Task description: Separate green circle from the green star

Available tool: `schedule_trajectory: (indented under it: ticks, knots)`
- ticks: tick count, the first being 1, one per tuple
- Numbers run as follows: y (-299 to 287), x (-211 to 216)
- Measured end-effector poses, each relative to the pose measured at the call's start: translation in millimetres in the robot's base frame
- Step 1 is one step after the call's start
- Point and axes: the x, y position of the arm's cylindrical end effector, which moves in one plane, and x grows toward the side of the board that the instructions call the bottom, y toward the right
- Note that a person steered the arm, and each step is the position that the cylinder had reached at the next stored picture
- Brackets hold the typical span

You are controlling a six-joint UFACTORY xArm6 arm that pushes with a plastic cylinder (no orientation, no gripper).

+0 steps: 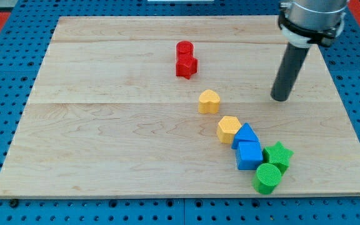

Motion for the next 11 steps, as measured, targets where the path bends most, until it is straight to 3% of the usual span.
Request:
schedule_trajectory:
  ticks: [1, 2, 3, 4, 5, 6, 8, 9, 11]
  knots:
    - [48.5, 0.0]
    - [101.8, 39.9]
    - [127.4, 137.6]
    - [134.8, 183.7]
    - [133.0, 181.4]
    - [102.2, 169.4]
    - [37.7, 184.9]
    - [-46.0, 185.8]
    - [-119.6, 142.4]
